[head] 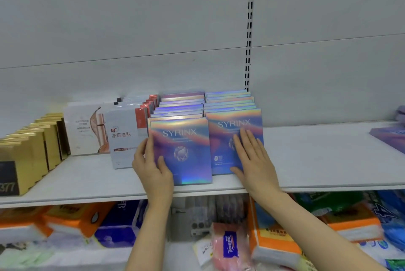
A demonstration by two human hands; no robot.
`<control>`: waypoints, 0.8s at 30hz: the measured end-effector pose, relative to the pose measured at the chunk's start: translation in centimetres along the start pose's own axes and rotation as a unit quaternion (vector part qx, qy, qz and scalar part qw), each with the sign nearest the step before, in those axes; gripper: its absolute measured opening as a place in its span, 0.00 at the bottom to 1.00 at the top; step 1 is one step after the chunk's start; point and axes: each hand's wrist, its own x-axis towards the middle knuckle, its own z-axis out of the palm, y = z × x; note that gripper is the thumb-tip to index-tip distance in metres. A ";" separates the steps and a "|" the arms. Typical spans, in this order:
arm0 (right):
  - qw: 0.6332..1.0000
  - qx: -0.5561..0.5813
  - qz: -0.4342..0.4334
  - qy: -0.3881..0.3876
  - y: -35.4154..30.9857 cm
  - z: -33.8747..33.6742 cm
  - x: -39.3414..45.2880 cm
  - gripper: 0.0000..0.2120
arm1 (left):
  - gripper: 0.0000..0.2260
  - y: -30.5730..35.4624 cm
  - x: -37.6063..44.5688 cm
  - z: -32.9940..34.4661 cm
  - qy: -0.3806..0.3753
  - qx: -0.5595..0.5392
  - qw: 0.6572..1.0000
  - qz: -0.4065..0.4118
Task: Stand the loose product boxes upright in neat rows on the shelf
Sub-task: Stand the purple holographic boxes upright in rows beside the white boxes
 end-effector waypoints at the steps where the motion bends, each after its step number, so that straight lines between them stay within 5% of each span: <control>1: 1.000 -0.002 -0.003 -0.004 0.0 0.0 -0.3 0.46 | 0.27 0.1 -0.3 -0.1 -0.009 0.036 0.997 0.067; 4: 1.000 -0.004 -0.008 -0.018 -0.1 0.2 -1.0 0.44 | 0.29 -0.3 -1.4 0.3 -0.147 0.201 0.915 0.316; 7: 1.000 -0.008 -0.014 -0.026 0.0 0.3 -1.2 0.43 | 0.30 -1.5 -1.5 0.6 -0.210 0.303 0.846 0.384; 17: 0.998 -0.039 -0.048 -0.023 0.5 -0.5 -1.0 0.39 | 0.31 -1.9 -0.7 -0.1 -0.201 0.335 0.844 0.368; 24: 0.999 -0.018 -0.022 0.019 2.3 -4.1 -3.9 0.24 | 0.24 2.5 -4.2 0.4 -0.204 0.260 0.852 0.406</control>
